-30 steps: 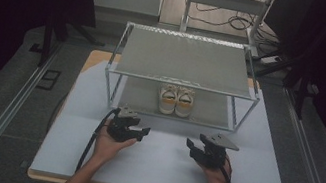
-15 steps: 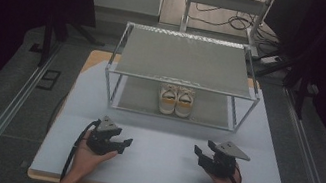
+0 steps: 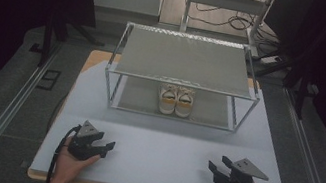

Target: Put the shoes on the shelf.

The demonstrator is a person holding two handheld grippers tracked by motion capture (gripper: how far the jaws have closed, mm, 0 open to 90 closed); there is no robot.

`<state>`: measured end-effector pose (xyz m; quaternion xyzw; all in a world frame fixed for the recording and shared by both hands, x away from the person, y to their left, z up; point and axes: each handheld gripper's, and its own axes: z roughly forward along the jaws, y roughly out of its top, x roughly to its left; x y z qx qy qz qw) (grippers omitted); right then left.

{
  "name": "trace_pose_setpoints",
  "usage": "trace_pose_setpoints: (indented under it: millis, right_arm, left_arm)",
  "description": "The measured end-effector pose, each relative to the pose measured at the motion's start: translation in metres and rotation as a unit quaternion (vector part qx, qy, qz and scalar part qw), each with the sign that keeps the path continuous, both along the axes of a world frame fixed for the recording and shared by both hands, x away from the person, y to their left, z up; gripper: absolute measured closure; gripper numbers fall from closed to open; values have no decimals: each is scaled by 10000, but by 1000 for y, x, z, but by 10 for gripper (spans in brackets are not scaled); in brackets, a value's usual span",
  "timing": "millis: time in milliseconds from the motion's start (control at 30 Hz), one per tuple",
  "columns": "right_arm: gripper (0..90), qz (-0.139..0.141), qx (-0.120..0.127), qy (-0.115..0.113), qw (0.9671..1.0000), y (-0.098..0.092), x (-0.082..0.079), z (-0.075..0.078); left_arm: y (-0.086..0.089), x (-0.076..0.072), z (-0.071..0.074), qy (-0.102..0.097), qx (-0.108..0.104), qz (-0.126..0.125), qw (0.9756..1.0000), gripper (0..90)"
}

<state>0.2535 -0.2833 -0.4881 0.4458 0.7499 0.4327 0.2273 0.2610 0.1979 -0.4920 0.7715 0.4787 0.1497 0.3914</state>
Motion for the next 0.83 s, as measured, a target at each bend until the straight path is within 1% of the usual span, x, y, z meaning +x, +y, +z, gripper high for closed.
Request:
trace_pose_setpoints:
  millis: [67, 167, 333, 500, 600, 667, 767, 833]
  right_arm:
    - [421, -53, -32, 60, 10000, -8, 0, -3]
    - [421, -64, -65, 93, 9999, -11, 2, -5]
    - [420, -5, -82, 140, 9999, -9, 4, -7]
    - [418, 57, -98, 215, 9997, -8, 4, -9]
    - [416, 69, -101, 216, 9997, -8, 5, -9]
    - [408, 59, -85, 209, 9997, -8, 5, -8]
    - [384, 18, -134, 162, 9998, -7, 6, -5]
    - [369, -24, -218, 148, 9996, -6, 8, -3]
  left_arm:
    - [5, 2, -2, 3, 6, 113, 9999, 401]
    - [7, 3, -2, -9, -3, 119, 9999, 401]
    - [10, 3, -1, -19, 8, 104, 9999, 400]
    - [13, 3, 1, -14, -55, 175, 9998, 398]
    - [15, 4, 1, -22, -55, 181, 9998, 394]
    - [14, 4, 1, -19, -33, 203, 9998, 383]
    - [11, 7, -1, -18, 71, 188, 9998, 357]
    - [7, 10, -4, -22, 198, 176, 9996, 338]
